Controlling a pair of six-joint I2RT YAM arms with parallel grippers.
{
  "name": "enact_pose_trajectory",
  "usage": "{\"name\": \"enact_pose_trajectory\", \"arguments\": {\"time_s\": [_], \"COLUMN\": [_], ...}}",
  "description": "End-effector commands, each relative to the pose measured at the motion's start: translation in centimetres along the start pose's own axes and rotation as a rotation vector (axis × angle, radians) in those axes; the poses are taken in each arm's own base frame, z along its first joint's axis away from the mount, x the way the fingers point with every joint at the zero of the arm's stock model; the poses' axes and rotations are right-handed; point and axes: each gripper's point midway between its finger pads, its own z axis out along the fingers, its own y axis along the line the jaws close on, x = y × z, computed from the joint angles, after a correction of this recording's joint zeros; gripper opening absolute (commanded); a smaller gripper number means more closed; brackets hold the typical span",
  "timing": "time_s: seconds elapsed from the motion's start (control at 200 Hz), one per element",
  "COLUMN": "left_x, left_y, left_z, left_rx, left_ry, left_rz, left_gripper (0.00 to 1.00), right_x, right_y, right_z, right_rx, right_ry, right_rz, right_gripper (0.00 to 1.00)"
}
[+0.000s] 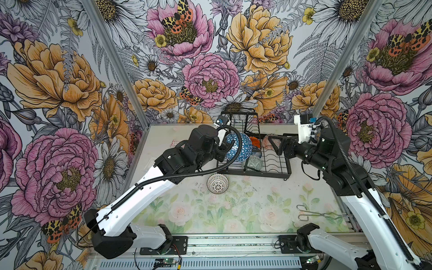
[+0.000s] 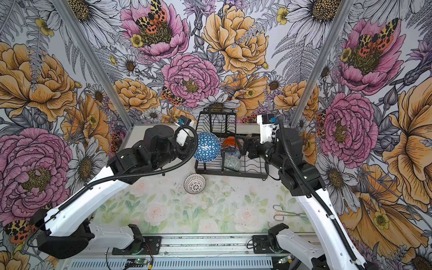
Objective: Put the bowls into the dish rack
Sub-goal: 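Hand the blue triangle-patterned bowl from the left gripper to the right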
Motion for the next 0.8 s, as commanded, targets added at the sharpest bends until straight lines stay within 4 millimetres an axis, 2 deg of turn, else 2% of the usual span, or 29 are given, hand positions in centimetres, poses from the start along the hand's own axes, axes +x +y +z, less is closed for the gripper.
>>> {"name": "enact_pose_trajectory", "arguments": {"time_s": [0.0, 0.085, 0.19, 0.36, 0.435, 0.791], "left_x": [-2.7, -3.4, -4.2, -5.6, -6.1, -6.5], "left_y": [1.2, 0.5, 0.0, 0.2, 0.2, -0.4], "left_z": [0.0, 0.5, 0.6, -0.1, -0.6, -0.4], "left_rx": [-0.118, -0.114, -0.111, -0.113, -0.107, -0.076], "left_ry": [-0.064, -0.073, -0.093, -0.131, -0.15, -0.173], "left_rz": [0.047, 0.063, 0.068, 0.06, 0.055, 0.044], "left_gripper": [0.0, 0.0, 0.0, 0.0, 0.0, 0.0], "right_x": [-0.8, -0.1, 0.8, 1.3, 1.3, 2.3], "right_y": [2.1, 2.0, 1.5, 1.0, 1.0, 1.5], "right_z": [1.1, 2.4, 3.4, 4.4, 4.8, 6.8], "right_rx": [-0.091, -0.078, -0.04, -0.004, -0.004, -0.02], "right_ry": [0.009, 0.041, 0.062, 0.076, 0.083, 0.131], "right_rz": [0.032, 0.034, 0.024, 0.005, 0.004, 0.01], "right_gripper": [0.81, 0.75, 0.73, 0.7, 0.66, 0.63]}}
